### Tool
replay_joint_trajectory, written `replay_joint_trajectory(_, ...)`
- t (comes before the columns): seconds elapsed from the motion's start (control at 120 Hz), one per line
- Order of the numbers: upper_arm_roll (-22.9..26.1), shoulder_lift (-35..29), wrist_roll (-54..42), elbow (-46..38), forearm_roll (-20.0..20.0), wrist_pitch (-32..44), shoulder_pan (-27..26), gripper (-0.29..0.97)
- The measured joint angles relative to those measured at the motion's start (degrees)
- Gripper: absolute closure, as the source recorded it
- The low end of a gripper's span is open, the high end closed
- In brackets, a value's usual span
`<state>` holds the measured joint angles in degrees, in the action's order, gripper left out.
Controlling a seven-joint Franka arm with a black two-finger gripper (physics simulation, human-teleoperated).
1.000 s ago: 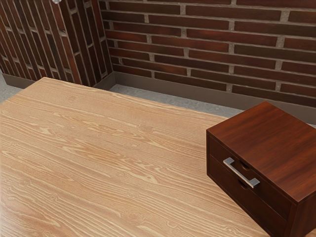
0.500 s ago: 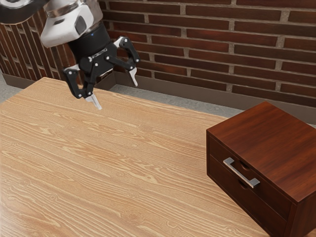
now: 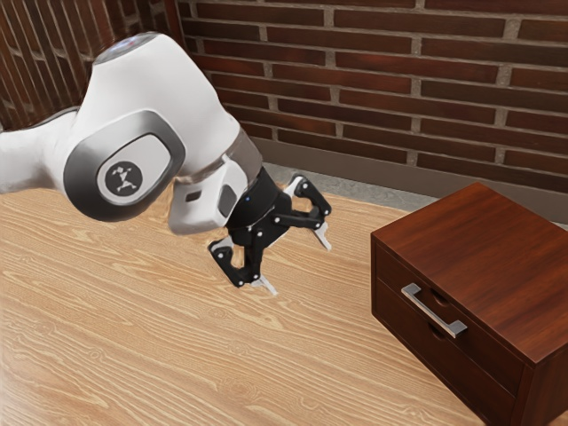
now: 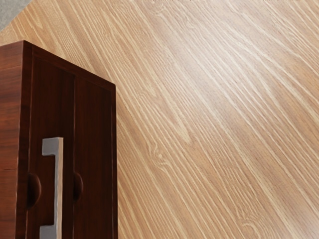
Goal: Pull the drawer handle with one arm to open the drawer
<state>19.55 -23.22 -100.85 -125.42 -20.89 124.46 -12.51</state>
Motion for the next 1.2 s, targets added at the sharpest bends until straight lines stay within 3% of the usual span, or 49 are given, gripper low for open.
replay_joint_trajectory(0.258,5.7,5.62,0.33,-1.39,-1.07,11.62,-0.03,0.07)
replay_joint_trajectory(0.617,7.71,4.66,0.92,-1.47,-1.2,15.86,-0.41,0.1)
replay_joint_trajectory(0.683,0.81,5.24,1.08,-1.55,-1.11,16.28,-9.12,0.1)
replay_joint_trajectory(0.767,-3.89,5.74,1.31,-1.66,-0.81,16.9,-15.09,0.11)
replay_joint_trajectory(0.817,-11.03,7.31,1.65,-1.68,0.66,17.6,-23.12,0.11)
replay_joint_trajectory(0.867,-14.58,8.41,2.24,-1.71,3.02,18.32,-26.96,0.11)
replay_joint_trajectory(1.0,-16.81,10.59,3.67,-1.69,6.41,19.67,-29.02,0.11)
replay_joint_trajectory(1.2,-17.03,19.12,5.91,-1.0,7.6,26.46,-29.26,0.18)
